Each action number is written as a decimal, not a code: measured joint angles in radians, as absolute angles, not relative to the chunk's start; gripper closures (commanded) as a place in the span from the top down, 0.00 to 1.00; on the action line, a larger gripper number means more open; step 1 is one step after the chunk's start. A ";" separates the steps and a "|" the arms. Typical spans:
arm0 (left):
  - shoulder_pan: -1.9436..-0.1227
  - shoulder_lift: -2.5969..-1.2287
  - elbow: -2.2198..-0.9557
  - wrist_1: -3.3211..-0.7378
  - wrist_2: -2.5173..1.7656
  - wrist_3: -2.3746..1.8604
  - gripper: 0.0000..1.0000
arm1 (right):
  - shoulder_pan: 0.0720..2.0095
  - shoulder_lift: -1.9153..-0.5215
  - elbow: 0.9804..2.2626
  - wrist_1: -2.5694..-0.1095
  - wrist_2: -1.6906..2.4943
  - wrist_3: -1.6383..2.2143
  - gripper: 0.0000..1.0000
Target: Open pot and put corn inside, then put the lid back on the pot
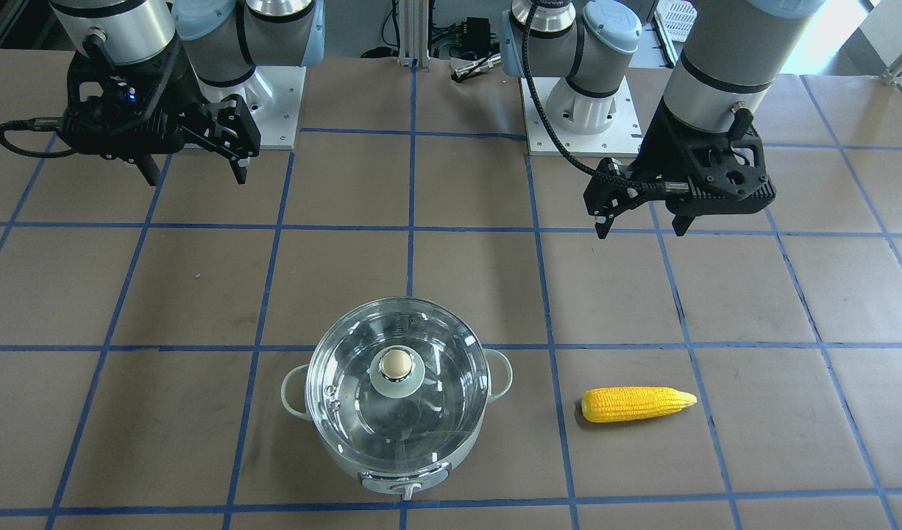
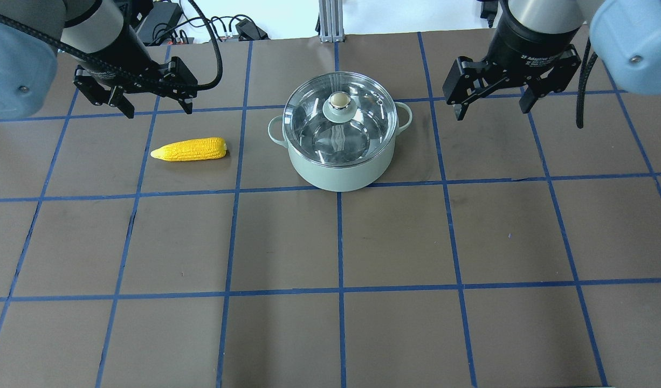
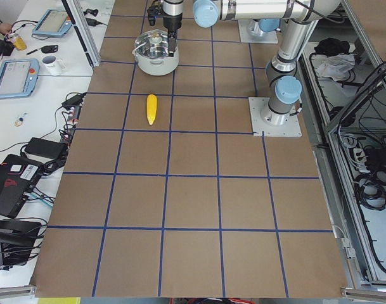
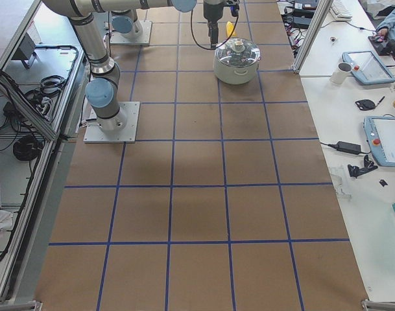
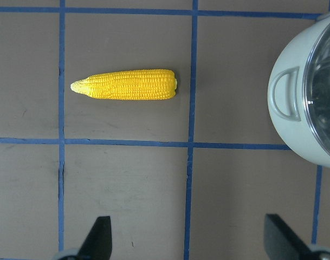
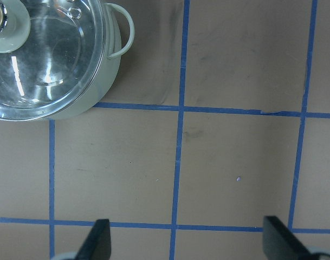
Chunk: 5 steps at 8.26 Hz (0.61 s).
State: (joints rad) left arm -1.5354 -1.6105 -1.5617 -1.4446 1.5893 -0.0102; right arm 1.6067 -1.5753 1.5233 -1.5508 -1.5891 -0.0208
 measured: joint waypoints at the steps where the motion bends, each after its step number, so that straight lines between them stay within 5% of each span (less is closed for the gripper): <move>1: -1.535 -1.611 -1.562 -1.445 1.589 -0.011 1.00 | 1.607 -1.575 1.523 -1.551 -1.590 -0.021 1.00; 5: -1.531 -1.620 -1.563 -1.449 1.588 0.022 1.00 | 1.606 -1.574 1.523 -1.557 -1.595 -0.021 1.00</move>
